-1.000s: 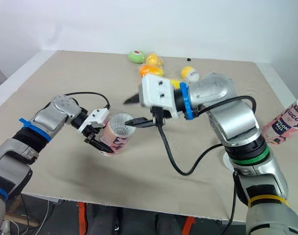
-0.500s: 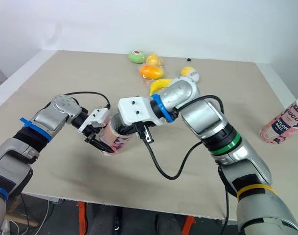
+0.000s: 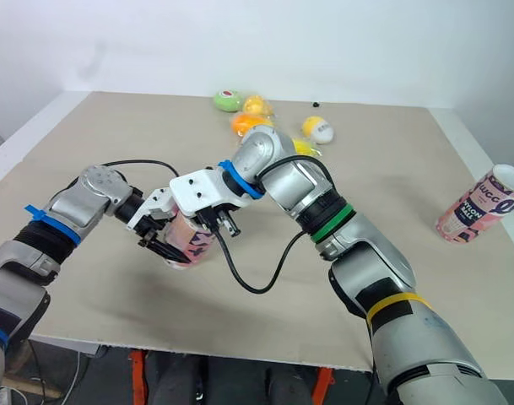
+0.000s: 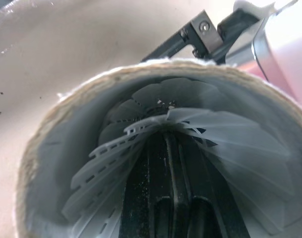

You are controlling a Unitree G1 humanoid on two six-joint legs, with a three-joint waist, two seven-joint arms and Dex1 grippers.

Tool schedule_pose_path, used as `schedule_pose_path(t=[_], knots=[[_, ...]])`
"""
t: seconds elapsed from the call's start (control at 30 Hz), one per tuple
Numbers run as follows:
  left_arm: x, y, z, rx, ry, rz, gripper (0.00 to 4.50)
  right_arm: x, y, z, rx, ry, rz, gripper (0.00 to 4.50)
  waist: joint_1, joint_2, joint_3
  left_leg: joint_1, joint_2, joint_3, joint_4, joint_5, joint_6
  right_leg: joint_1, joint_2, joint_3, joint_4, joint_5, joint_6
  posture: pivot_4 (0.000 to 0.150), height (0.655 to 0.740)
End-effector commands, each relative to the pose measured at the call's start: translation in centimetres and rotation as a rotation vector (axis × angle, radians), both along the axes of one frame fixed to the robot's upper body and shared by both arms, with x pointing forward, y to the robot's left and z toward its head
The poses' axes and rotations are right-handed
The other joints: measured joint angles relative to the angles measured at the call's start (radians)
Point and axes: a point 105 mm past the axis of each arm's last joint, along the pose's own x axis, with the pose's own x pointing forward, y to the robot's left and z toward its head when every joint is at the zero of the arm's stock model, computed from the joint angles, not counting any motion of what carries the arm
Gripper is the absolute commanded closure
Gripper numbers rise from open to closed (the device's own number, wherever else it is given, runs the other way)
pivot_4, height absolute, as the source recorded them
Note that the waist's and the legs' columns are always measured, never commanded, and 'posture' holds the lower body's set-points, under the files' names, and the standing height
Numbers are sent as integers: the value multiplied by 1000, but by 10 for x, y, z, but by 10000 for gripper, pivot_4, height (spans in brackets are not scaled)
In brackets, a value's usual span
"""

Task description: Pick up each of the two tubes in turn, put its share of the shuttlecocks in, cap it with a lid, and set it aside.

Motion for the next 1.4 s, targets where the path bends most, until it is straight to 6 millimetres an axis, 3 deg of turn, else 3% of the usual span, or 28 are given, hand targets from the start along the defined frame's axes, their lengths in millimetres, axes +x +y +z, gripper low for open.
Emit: schedule_pose_path(t=[0.03,0.13,0.23,0.37,0.53,0.57,0.67,0.77,0.87,0.9,1.0,1.1,1.4], knots=[[-4,-10,-1,-10,-16,-49,15636,-19,-3,18,70,107,65,44302,0,0,0,0,1,0,0,0,-1,0,1,0,0,-1,-2,1500,6917],[-4,-12,0,-19,-20,-53,15636,-32,-15,50,169,165,95,44302,5,0,1,-2,1,0,0,1,-2,-1,1,0,0,0,0,1500,6917],[-4,-21,6,-72,-30,-73,15636,-42,-48,82,226,143,84,44302,16,-1,3,-10,-2,-1,0,0,-2,-3,-3,-1,-1,0,0,1500,6917],[-6,-28,12,-131,-50,-97,15636,-38,-77,96,235,95,-13,44302,16,-1,3,-11,-7,1,0,-1,-1,-2,-9,-2,-4,-2,2,1500,6917],[-11,-46,36,-315,-79,-138,15636,-43,-121,101,305,50,-185,44302,4,-3,5,-12,-6,0,-2,-1,-1,-4,-7,-2,-3,-3,0,1500,6917],[-13,-48,39,-344,-81,-144,15636,-41,-130,99,319,53,-249,44302,4,-4,5,-12,-6,0,-3,-1,-1,-4,-7,-2,-3,-3,0,1500,6917],[-20,-58,43,-456,-51,-151,15636,-52,-171,69,252,130,-420,35601,6,-4,5,-12,-7,0,-4,-2,-1,-3,-7,-2,-4,-5,0,1500,6917],[-24,-66,38,-518,-29,-142,15636,-56,-202,45,190,149,-565,22156,3,-3,6,-12,-8,0,-3,-4,1,-2,-8,-2,-4,-7,1,1500,6917],[-32,-82,28,-606,26,-133,15636,-53,-246,17,95,173,-755,6586,-2,-2,6,-11,-8,0,-2,-4,1,-1,-8,-2,-3,-7,1,1500,6917],[-33,-87,26,-631,40,-120,15636,-52,-258,9,63,170,-800,3740,-3,-2,6,-11,-7,0,-2,-4,1,-1,-8,-1,-3,-7,1,1500,6917],[-33,-106,13,-680,16,-93,15636,-47,-290,-11,12,191,-932,3740,-5,-2,6,-9,-8,0,0,-4,1,0,-8,-2,-3,-6,2,1500,6917],[-37,-127,-12,-654,39,-86,15636,-37,-317,-24,16,208,-1051,3740,-11,-1,5,-9,-8,1,1,-2,0,0,-8,0,-4,-3,6,1500,6917],[-37,-137,-38,-565,-28,-126,15636,-16,-345,-38,57,274,-1205,3740,-31,-1,5,-7,-9,1,2,0,0,1,-8,3,-6,2,6,1500,6917]])
